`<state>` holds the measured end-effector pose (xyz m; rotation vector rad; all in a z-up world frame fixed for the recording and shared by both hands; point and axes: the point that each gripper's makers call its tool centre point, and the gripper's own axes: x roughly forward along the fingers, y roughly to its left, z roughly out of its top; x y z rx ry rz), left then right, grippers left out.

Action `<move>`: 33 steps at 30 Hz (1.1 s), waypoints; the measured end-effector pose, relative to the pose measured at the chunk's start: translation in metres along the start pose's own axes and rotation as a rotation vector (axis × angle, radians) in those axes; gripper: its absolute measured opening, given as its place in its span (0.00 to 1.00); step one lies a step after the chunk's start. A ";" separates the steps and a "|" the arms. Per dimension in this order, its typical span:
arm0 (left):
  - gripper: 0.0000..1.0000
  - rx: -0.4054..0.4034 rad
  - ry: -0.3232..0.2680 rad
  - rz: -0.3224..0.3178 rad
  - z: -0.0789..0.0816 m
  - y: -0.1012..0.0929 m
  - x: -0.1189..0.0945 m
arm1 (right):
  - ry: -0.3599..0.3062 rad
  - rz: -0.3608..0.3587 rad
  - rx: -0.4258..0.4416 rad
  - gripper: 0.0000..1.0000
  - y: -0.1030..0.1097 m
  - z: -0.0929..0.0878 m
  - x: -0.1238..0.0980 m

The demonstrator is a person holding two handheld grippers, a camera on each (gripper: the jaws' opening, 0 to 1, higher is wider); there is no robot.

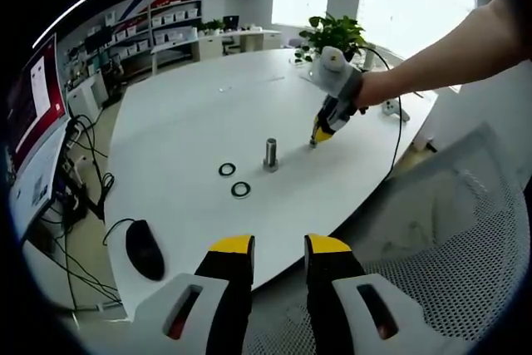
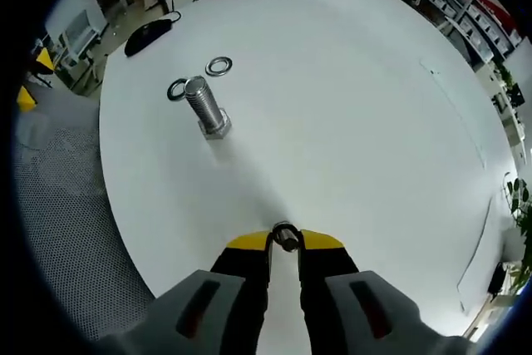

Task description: Place the washer onto the threaded stud by aligning its center hole with the stud, sliding it down to the base, and recovering from edge contact or off-axis alignment until the washer reaches the visible bottom stop.

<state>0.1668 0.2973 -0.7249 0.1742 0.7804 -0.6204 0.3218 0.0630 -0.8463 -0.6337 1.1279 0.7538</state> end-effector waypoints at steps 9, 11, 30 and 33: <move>0.22 0.000 0.002 0.000 -0.001 0.000 0.000 | 0.010 0.001 -0.004 0.15 0.002 -0.002 0.006; 0.22 0.000 0.003 0.000 -0.001 0.000 0.000 | 0.002 0.005 0.010 0.15 0.002 0.000 0.007; 0.22 -0.007 -0.011 0.009 0.001 0.002 -0.001 | 0.000 -0.010 0.005 0.21 0.007 -0.009 -0.004; 0.22 -0.006 -0.017 0.008 0.003 0.002 -0.001 | -0.016 -0.016 0.012 0.21 0.009 -0.010 -0.012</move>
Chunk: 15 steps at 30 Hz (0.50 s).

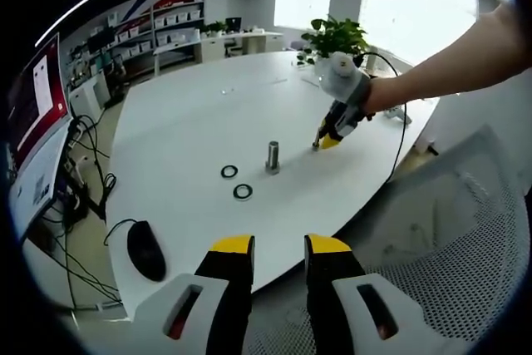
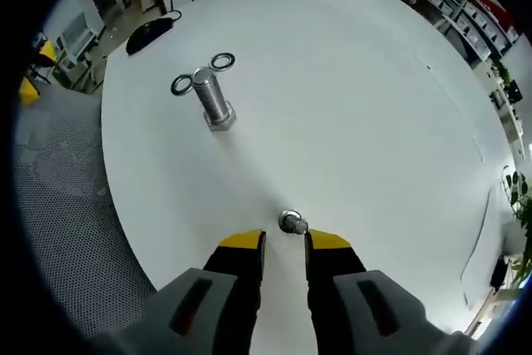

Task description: Place the washer onto the threaded stud by aligning its center hole with the stud, sliding it down to the base, and recovering from edge contact or off-axis alignment until the washer reaches the visible bottom stop.

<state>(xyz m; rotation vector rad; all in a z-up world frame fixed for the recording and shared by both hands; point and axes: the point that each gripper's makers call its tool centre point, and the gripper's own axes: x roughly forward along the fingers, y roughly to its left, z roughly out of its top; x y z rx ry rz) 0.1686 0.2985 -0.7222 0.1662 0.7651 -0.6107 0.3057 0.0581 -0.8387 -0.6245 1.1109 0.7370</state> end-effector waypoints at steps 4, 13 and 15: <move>0.22 0.003 -0.005 -0.002 0.001 -0.001 0.000 | -0.031 -0.005 0.004 0.22 0.007 -0.001 -0.012; 0.22 0.011 -0.011 -0.008 0.002 -0.002 0.000 | -0.113 -0.030 0.029 0.22 0.019 -0.004 -0.035; 0.22 0.009 -0.011 -0.008 0.002 -0.002 -0.001 | -0.160 -0.042 0.040 0.22 0.019 0.001 -0.041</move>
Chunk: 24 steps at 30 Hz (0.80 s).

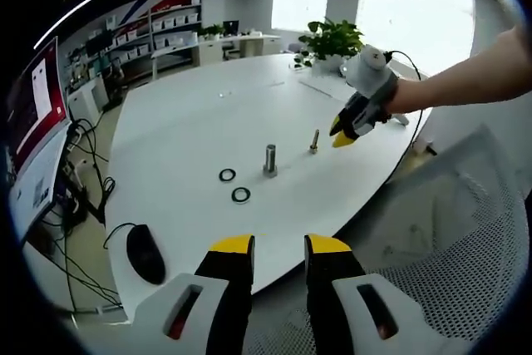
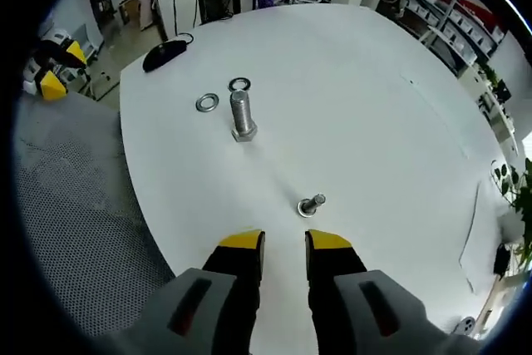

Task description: Place the washer onto the threaded stud by aligning its center hole with the stud, sliding it down to the base, and recovering from edge contact or off-axis alignment until the washer reaches the visible bottom stop.

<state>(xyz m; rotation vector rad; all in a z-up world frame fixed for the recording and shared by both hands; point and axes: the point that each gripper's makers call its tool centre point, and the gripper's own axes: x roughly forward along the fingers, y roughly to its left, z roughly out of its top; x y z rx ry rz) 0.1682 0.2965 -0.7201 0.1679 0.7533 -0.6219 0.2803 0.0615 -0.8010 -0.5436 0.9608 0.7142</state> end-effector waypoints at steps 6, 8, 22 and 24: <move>0.22 -0.005 -0.010 0.005 0.002 0.001 -0.001 | -0.118 -0.028 0.096 0.22 0.001 0.012 -0.027; 0.22 -0.006 -0.015 0.008 0.003 0.002 -0.001 | -0.163 -0.031 0.138 0.22 0.002 0.016 -0.037; 0.21 -0.063 -0.009 0.061 0.003 0.015 -0.001 | -0.305 0.005 0.225 0.24 0.015 0.015 -0.073; 0.22 -0.067 -0.001 0.062 0.002 0.014 -0.001 | -0.319 0.006 0.226 0.24 0.016 0.014 -0.077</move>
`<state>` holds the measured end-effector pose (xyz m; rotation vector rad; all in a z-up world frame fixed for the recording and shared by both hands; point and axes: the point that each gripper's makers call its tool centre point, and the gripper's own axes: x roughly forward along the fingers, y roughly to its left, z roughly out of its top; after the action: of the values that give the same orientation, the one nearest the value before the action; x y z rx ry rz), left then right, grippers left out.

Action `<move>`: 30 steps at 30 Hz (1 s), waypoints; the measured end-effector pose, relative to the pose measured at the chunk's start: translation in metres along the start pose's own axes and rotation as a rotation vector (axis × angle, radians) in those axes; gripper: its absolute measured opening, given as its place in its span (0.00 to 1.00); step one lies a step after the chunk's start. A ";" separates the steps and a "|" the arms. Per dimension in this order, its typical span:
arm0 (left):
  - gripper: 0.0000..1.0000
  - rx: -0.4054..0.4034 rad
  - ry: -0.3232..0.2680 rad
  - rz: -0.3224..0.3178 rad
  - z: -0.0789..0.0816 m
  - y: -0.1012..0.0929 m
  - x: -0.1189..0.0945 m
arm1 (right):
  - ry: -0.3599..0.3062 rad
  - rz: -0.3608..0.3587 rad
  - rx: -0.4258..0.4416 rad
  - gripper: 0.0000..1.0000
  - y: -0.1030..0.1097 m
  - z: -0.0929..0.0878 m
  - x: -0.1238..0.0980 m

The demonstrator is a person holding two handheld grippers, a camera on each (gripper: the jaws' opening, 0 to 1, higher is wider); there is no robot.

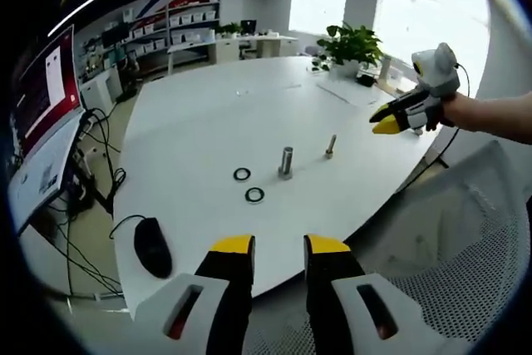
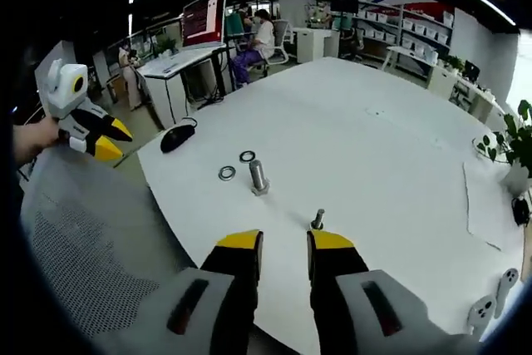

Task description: Place the washer onto the threaded stud by aligning its center hole with the stud, sliding it down to the base, and recovering from edge contact or off-axis alignment until the washer reaches the visible bottom stop.

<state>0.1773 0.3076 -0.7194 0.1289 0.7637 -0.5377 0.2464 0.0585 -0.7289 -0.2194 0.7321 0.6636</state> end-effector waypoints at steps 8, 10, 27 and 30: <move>0.22 0.020 0.007 -0.010 -0.002 -0.004 0.000 | -0.136 -0.002 0.085 0.29 0.005 0.018 -0.022; 0.22 0.028 0.011 0.002 -0.002 -0.003 0.000 | -0.150 0.022 0.108 0.29 0.010 0.021 -0.026; 0.22 0.058 0.021 0.046 -0.003 0.002 -0.003 | -0.182 0.119 0.039 0.32 0.054 0.016 -0.056; 0.22 0.052 0.012 0.053 -0.002 0.003 -0.003 | -0.150 0.107 0.055 0.32 0.053 0.002 -0.058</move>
<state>0.1759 0.3125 -0.7190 0.2004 0.7556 -0.5071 0.1824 0.0721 -0.6859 -0.0798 0.6203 0.7519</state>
